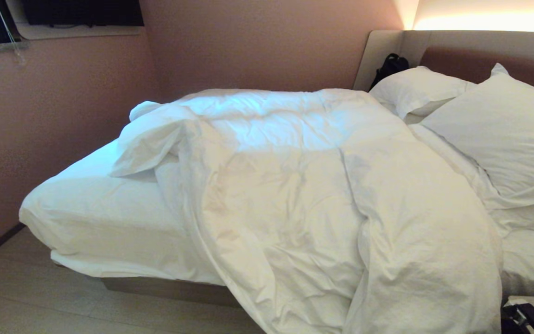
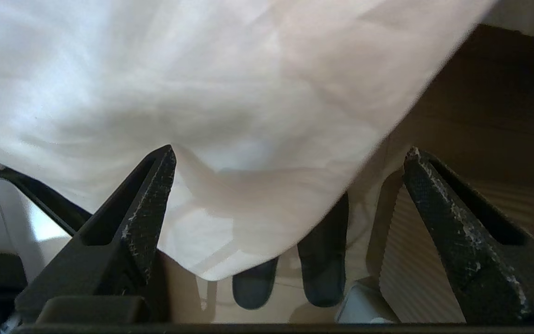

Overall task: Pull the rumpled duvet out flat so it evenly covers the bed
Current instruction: Flatten the corners of the folded blanket

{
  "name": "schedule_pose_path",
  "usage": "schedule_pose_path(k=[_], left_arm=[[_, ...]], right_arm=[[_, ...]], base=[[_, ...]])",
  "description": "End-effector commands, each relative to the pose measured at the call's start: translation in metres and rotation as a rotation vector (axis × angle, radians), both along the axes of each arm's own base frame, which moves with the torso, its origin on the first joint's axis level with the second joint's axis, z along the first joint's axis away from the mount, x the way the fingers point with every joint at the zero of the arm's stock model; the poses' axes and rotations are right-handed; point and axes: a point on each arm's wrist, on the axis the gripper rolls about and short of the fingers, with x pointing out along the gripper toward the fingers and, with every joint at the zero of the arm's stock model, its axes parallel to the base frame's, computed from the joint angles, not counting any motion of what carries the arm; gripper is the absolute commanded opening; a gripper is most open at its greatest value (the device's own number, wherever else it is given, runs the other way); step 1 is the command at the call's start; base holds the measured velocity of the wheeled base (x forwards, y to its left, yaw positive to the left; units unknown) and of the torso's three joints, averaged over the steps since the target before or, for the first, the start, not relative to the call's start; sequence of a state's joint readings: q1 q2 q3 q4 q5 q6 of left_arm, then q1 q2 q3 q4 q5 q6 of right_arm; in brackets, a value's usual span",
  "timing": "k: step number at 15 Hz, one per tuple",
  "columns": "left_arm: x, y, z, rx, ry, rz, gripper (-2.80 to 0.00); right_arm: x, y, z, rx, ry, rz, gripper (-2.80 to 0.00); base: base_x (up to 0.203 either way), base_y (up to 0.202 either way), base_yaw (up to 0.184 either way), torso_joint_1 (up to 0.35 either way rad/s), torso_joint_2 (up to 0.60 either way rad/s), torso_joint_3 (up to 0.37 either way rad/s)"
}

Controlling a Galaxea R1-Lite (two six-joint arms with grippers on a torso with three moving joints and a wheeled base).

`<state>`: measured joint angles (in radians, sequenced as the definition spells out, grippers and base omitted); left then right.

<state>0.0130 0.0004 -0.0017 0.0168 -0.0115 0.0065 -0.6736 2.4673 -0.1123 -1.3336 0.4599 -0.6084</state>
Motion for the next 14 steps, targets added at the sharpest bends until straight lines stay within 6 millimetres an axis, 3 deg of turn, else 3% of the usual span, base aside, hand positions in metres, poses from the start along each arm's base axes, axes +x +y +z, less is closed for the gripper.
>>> schedule_pose_path(k=[1, 5, 6, 14], left_arm=[[0.0000, 0.0000, -0.0001, 0.000, 0.000, 0.002, -2.80], [0.0000, 0.0000, -0.0001, 0.000, 0.000, 0.002, -2.80], [0.0000, 0.0000, -0.0001, 0.000, 0.000, 0.002, -2.80], [-0.0001, 0.0000, 0.0002, 0.000, -0.001, 0.000, -2.80]], right_arm=[[0.0049, 0.0079, -0.0073, -0.039, 0.044, 0.037, 0.00], [0.0049, 0.0104, -0.0086, -0.054, 0.055, 0.058, 0.00], [0.0048, 0.0105, -0.0081, -0.054, 0.054, 0.058, -2.80], [0.0047, 0.0106, -0.0077, -0.051, 0.051, 0.057, -2.80]], base=[[0.000, 0.000, 0.000, 0.000, 0.00, 0.000], [0.000, 0.000, 0.000, 0.000, 0.00, 0.000], [0.000, 0.000, 0.000, 0.000, 0.00, 0.000], [0.000, 0.000, 0.000, 0.000, 0.00, 0.000]])
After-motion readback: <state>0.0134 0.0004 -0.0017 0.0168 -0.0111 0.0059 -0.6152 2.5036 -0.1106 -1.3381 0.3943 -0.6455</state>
